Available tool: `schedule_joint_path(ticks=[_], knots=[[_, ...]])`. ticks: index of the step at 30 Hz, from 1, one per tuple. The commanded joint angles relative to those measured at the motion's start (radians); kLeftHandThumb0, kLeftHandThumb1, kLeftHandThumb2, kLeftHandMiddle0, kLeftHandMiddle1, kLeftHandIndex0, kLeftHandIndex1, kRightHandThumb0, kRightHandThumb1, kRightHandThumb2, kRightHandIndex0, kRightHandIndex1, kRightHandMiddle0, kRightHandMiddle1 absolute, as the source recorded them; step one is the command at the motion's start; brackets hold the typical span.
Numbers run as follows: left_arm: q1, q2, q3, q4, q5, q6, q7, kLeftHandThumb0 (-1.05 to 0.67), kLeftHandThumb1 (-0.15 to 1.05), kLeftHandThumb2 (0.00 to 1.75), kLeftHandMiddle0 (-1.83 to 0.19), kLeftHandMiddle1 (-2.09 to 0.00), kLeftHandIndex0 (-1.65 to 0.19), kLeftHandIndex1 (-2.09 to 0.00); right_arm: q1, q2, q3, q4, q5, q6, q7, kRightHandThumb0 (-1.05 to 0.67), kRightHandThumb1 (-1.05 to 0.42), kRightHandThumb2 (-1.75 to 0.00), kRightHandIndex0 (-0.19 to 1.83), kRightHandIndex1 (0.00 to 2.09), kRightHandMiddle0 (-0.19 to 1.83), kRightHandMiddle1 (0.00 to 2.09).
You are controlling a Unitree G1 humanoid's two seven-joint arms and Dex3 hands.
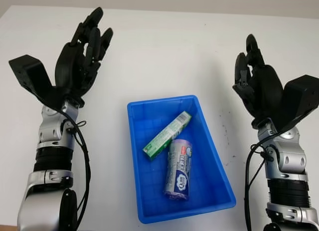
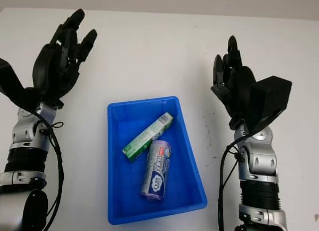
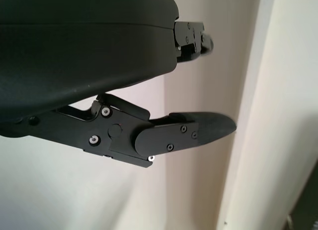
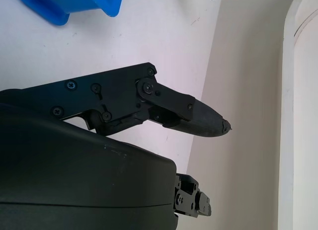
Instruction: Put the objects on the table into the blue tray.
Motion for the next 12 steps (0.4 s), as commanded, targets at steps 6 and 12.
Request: schedule_joint_path(ticks=[6,12], knots=[[-0.084,0.028,0.014,0.25,0.033,-0.073,0.004,-0.76,1.05,0.69,0.19,0.0,0.19,0.0,-0.013,0.009,-0.001,0.039,0.003,-0.037,0.003,-0.69,-1.05,-0.8,-0.19,0.0,-0.19,0.0],[-0.079,0.009,0.025,0.295,0.021,-0.091,-0.001,-0.79,1.05,0.67,0.19,0.0,0.19,0.0,-0.009,0.011,-0.008,0.036,0.011,-0.034,0.003,-0.7,-1.05,-0.79,-0.19,0.0,-0.19,0.0]])
